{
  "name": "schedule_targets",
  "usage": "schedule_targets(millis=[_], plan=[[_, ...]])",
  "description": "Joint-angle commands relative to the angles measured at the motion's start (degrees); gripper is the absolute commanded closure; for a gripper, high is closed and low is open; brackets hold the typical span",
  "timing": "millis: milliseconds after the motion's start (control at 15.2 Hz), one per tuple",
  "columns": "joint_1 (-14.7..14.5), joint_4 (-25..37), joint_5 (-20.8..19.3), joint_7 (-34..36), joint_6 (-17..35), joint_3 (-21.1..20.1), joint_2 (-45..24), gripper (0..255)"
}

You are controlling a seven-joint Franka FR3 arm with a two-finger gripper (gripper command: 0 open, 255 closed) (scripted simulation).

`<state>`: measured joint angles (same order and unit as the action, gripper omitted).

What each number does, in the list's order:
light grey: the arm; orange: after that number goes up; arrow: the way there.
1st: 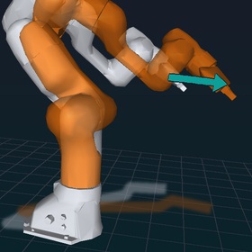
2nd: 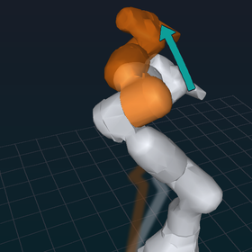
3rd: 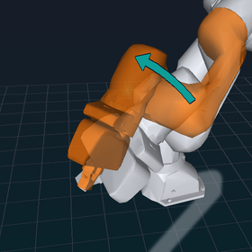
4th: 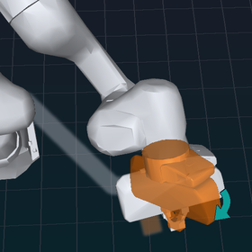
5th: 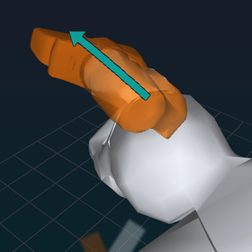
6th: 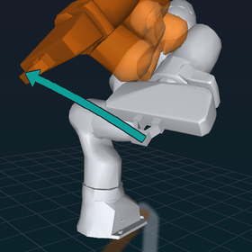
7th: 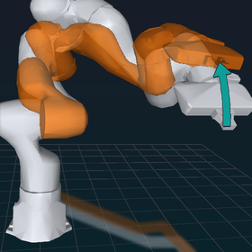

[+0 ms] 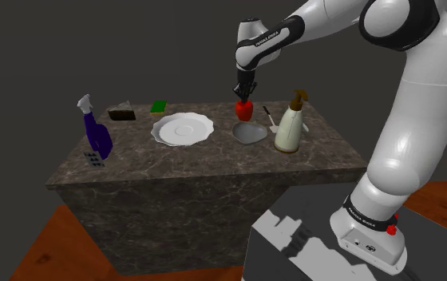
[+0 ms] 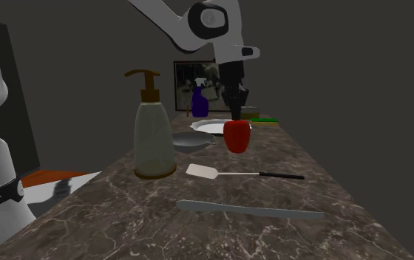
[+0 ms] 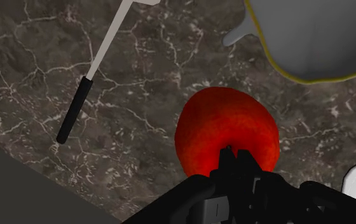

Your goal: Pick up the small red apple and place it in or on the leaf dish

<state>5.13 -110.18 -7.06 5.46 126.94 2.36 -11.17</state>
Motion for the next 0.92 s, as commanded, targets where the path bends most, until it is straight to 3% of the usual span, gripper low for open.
schedule_targets(millis=[0,858], plan=[[0.0,0.9,0.1,-0.2,-1.5,0.0,0.6,255],[-0.1,7.4,0.6,-1.2,-10.8,-0.1,3.4,255]])
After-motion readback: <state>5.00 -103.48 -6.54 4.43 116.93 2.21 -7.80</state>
